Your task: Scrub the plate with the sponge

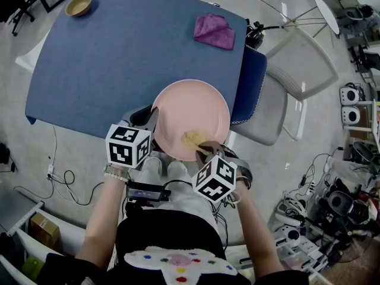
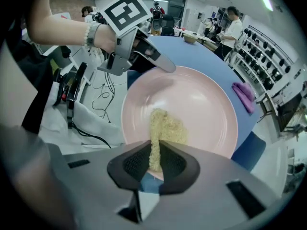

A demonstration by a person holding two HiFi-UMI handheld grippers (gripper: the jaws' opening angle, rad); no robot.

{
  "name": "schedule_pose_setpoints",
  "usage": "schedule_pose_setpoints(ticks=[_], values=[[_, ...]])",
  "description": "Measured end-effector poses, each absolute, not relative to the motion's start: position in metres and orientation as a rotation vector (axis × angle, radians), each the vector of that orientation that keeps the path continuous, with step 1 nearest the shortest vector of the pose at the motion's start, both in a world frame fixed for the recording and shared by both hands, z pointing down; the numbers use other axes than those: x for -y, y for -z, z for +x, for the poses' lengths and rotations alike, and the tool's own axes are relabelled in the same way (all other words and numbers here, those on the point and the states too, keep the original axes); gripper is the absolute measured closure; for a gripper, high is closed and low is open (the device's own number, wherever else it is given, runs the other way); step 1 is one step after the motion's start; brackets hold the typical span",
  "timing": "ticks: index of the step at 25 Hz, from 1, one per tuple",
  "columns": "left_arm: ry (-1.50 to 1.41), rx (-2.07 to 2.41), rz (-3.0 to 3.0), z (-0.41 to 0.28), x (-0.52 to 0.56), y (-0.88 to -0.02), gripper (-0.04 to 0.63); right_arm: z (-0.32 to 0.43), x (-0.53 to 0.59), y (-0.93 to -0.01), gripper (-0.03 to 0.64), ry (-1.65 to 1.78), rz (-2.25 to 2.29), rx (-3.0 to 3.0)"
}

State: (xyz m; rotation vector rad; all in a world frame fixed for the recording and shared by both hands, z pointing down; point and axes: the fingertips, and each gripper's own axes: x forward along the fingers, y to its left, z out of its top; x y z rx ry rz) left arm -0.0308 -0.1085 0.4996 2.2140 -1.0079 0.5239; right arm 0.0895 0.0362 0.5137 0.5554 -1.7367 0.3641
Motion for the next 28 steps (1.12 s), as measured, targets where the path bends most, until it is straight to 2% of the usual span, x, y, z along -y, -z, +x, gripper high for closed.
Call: schedule_pose_setpoints(ticks=[13, 28], values=[[-0.509, 1.015, 2.208, -0.029, 0.109, -0.5, 0.543, 0.026, -0.037, -0.517, 0.574, -0.267, 0.307, 1.862], [-0.507, 1.013, 2.206, -0.03, 0.108, -0.5, 0.543, 0.006, 0.02, -0.522, 0.574, -0.121, 0.422, 1.857]])
